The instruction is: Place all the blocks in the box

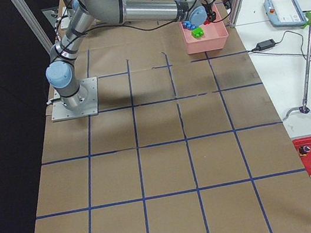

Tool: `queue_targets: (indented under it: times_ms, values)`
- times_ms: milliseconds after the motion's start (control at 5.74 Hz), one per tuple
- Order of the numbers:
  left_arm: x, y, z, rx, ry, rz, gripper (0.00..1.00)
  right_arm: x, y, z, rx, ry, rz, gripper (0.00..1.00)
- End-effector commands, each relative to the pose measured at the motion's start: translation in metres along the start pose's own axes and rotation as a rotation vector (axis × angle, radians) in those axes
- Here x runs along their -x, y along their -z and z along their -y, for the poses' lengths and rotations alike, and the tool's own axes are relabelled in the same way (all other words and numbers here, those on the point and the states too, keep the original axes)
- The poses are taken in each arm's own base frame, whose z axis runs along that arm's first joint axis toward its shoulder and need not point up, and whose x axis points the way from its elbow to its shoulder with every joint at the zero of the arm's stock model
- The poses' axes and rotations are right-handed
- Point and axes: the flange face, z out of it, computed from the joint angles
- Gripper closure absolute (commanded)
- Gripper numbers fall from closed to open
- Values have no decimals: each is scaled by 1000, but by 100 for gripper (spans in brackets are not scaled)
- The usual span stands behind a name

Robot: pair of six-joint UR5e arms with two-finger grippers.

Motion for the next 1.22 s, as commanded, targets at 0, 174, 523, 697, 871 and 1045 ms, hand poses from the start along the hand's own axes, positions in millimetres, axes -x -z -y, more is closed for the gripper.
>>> queue_targets:
  times_ms: [0, 174, 523, 697, 871, 1045]
  values:
    - [1, 6, 2, -9, -9, -3, 71, -1, -2, 1, 5, -2, 2, 0]
    - [0, 11, 4, -9, -9, -3, 80, 1, 8, 2, -3, 1, -5, 0]
    - [-9, 61, 2, -37, -28, -19, 82, -16, 71, -14, 102, -66, -115, 0]
    - [-30, 112, -12, -17, -123, -14, 92, -30, 110, -36, 207, -121, -169, 0]
    - [-69, 160, -24, -45, -217, -19, 91, -28, 134, -61, 334, -139, -259, 0]
    - [-115, 194, -42, -49, -367, -20, 92, -4, 169, -91, 453, -162, -256, 0]
